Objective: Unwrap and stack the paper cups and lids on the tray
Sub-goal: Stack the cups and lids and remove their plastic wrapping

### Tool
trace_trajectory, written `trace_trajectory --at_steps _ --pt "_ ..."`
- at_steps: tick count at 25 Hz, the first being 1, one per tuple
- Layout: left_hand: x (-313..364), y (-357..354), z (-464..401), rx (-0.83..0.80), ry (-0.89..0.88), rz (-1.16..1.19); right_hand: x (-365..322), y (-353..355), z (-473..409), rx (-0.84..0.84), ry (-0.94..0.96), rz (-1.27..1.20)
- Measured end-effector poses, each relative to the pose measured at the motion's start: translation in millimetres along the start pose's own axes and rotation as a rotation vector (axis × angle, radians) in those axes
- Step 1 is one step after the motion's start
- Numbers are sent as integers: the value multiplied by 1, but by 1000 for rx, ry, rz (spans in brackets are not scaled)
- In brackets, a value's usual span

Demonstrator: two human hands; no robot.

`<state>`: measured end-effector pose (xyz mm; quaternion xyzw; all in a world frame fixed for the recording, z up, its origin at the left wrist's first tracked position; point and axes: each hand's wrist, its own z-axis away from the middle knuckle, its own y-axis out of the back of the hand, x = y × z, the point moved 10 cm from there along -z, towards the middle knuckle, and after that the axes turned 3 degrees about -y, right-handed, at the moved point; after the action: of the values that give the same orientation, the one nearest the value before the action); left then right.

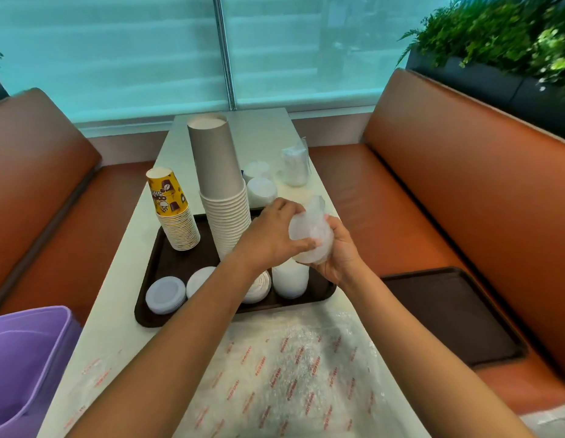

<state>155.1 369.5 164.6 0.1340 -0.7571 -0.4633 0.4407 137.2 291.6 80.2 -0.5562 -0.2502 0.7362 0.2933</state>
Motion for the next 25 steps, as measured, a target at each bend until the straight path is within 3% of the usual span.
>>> trace_trajectory --at_steps 4,7,10,14,16,20,25 --pt "10 6 6 111 -19 156 -1 5 6 28 33 -79" --pt "9 8 6 156 61 354 -6 8 12 35 47 -84" --pt "4 4 4 138 130 443 -6 9 13 -21 37 -93" --pt "4 -9 -3 7 136 346 -1 8 11 -103 -26 -108" --pt "-2 -17 -4 -31 185 522 -4 7 11 -139 -20 -134" --pt "-14 -24 -3 62 350 1129 -14 15 12 -185 38 -130" --pt "-50 -10 -3 326 406 1262 -17 58 7 -64 64 -189"
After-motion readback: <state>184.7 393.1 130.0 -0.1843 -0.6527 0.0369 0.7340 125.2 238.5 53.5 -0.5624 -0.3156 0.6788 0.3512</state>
